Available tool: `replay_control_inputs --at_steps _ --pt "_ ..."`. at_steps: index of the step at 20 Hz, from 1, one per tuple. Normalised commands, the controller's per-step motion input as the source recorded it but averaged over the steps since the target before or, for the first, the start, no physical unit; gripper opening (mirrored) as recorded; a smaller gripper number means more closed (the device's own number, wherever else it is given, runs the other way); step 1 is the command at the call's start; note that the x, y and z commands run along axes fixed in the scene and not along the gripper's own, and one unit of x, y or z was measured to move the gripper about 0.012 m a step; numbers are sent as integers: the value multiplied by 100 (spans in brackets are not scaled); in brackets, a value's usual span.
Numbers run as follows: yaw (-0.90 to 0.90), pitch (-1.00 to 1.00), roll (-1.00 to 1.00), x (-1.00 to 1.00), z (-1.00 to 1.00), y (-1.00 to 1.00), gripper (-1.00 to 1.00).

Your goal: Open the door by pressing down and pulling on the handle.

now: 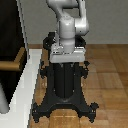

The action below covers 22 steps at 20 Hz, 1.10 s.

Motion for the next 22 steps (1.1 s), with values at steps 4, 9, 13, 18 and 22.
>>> replay_control_inputs --at_steps 4,9,13,18,22 --pt "0 0 0 0 0 0 100" --pt "0 0 0 0 0 0 100" --pt "0 0 0 0 50 0 100" --pt "0 0 0 0 80 0 100" --pt "0 0 0 0 75 0 100"
